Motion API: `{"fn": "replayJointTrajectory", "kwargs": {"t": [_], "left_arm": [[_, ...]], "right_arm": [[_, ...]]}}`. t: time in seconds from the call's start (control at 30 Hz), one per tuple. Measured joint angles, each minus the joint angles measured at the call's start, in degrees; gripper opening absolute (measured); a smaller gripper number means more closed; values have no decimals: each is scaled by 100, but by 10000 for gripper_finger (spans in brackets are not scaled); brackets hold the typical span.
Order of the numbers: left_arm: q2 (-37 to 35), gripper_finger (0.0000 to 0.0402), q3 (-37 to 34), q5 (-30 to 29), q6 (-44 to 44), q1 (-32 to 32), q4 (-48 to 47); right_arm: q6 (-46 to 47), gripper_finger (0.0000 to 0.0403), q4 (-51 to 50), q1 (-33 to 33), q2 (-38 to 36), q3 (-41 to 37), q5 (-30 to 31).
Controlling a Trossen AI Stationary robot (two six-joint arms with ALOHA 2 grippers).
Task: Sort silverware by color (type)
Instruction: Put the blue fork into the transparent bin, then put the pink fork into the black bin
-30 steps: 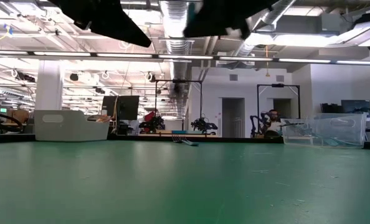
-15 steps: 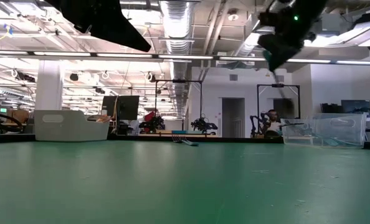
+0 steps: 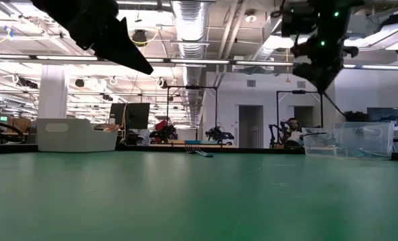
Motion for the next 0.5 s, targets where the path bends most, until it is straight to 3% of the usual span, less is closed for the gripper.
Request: {"fn": "replayJointTrajectory", "kwargs": {"t": [0.17, 0.5], "left_arm": [[0, 95, 0, 3, -246, 0, 4], [0, 95, 0, 27, -642, -2, -332]], "right_arm": [[-21, 43, -57, -506, 351, 0, -664], [-239, 159, -134, -910, 823, 0, -972]]}}
